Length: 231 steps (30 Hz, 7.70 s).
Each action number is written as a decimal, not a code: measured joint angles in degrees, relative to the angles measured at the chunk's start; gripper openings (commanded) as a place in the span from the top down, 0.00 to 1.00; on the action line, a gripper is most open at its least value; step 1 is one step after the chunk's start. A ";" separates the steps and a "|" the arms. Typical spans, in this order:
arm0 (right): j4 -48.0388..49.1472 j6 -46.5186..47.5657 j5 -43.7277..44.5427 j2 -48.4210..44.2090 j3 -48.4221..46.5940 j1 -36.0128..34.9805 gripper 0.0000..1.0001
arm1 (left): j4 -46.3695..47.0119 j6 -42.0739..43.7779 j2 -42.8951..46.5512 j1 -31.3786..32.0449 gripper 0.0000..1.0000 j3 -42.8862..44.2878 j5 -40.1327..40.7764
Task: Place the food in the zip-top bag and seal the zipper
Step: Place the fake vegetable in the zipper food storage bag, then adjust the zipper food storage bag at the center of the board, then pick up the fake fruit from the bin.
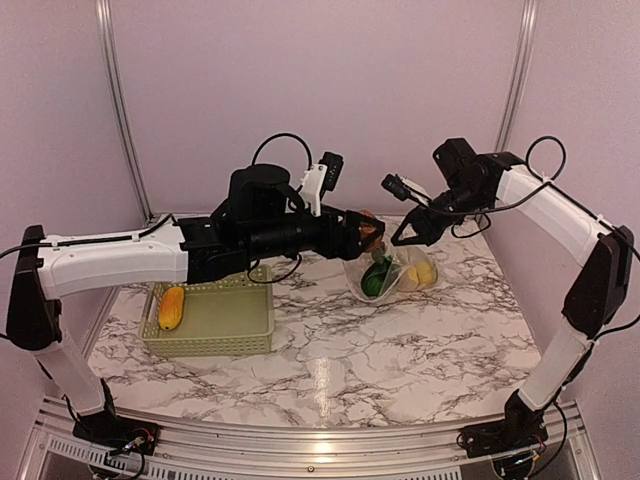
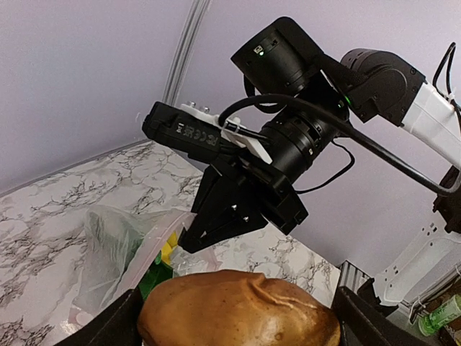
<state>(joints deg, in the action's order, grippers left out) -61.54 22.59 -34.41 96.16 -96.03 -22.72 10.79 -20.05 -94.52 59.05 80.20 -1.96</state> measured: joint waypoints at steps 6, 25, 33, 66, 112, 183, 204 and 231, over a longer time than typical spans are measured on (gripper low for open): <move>-0.61 0.00 0.02 -0.07 -1.42 0.00 1.00 | 3.34 -0.50 -9.86 2.05 0.39 6.88 0.52; -1.29 0.48 0.98 -3.63 -1.66 0.39 1.00 | -4.33 -3.17 -24.02 2.69 0.41 20.04 20.79; 0.02 1.75 1.84 -3.63 -1.66 1.64 1.00 | -9.94 -3.78 -28.02 2.91 0.27 27.74 23.85; -1.95 1.01 -3.74 -3.39 -1.66 -0.35 1.00 | -0.94 1.77 -7.78 4.22 0.28 12.57 28.33; -2.12 -0.57 -3.17 -3.58 -9.27 6.47 1.00 | -7.67 -20.79 -11.39 1.16 1.00 16.48 18.99; 1.49 -1.55 -5.44 -4.37 -2.73 10.23 1.00 | -48.59 -9.05 0.79 -23.65 0.24 -15.08 38.69; 1.49 -1.53 -5.46 -5.27 -1.90 9.79 1.00 | -52.09 -6.49 -10.10 -27.19 0.25 -13.42 46.05; 1.51 -1.36 -5.22 -5.33 -1.18 8.98 1.00 | -52.68 -6.38 -18.60 -29.31 0.46 -10.49 48.28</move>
<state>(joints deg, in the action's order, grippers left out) -60.03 21.23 -39.64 90.83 -97.21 -13.74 -41.89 -26.44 -113.12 29.74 69.71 46.33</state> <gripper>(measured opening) 0.004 0.582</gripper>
